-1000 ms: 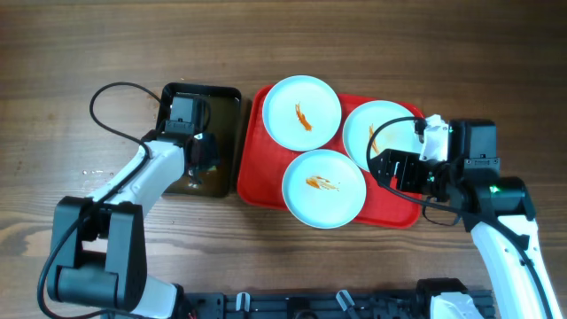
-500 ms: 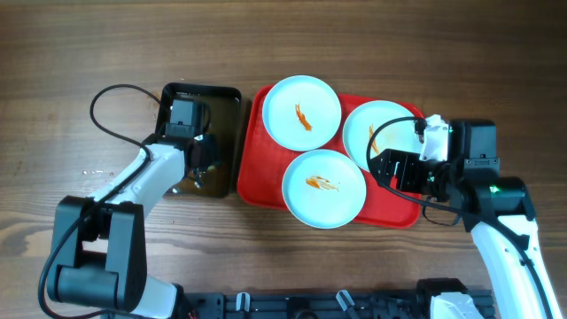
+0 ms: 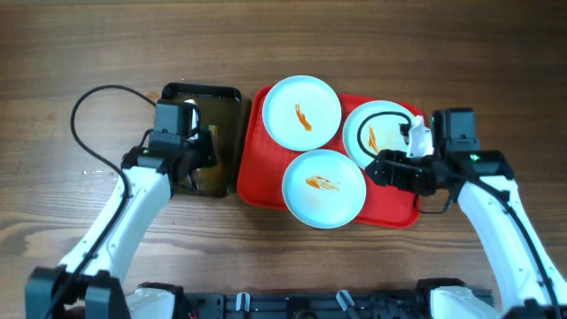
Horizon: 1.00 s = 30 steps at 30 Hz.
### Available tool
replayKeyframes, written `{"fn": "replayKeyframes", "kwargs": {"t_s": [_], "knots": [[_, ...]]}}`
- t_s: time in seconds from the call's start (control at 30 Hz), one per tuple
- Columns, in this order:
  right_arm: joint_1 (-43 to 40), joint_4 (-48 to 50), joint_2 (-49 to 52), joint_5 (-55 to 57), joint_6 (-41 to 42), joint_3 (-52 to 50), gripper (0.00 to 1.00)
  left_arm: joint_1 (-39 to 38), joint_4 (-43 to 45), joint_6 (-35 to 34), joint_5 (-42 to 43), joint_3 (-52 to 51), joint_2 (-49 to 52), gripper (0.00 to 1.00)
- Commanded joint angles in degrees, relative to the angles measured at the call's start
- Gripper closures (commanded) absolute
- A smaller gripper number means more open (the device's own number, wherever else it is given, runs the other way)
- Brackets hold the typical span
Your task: Clean dirty plates on tray and stack at the side
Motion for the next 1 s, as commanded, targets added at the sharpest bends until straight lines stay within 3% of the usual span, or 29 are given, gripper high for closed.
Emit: {"fn": "replayKeyframes", "kwargs": {"t_s": [0.0, 0.27, 0.47, 0.7, 0.8, 0.87, 0.97], "knots": [[1.60, -0.04, 5.29, -1.57, -0.22, 0.92, 0.42, -0.02, -1.62, -0.11, 2.75, -0.04, -1.09, 0.96], [6.29, 3.67, 16.13, -0.39, -0.07, 0.90, 0.62, -0.02, -1.79, -0.11, 2.93, -0.04, -1.09, 0.95], [6.36, 7.37, 18.21, 2.67, 1.84, -0.28, 0.73, -0.02, -1.81, -0.15, 3.67, -0.04, -1.09, 0.96], [8.57, 11.41, 18.21, 2.32, 2.93, -3.34, 0.82, -0.02, -1.77, -0.15, 12.41, -0.04, -1.09, 0.96], [9.44, 12.07, 18.21, 2.32, 4.09, -3.34, 0.96, -0.02, -0.79, -0.17, 21.29, -0.04, -1.09, 0.96], [9.46, 12.35, 18.21, 2.34, 4.70, -3.34, 0.96, -0.46, 0.68, -2.86, 26.67, -0.04, -1.09, 0.96], [9.46, 12.37, 18.21, 2.34, 4.85, -3.34, 0.96, -4.57, 4.22, -9.33, 27.61, -0.04, -0.92, 0.96]]}}
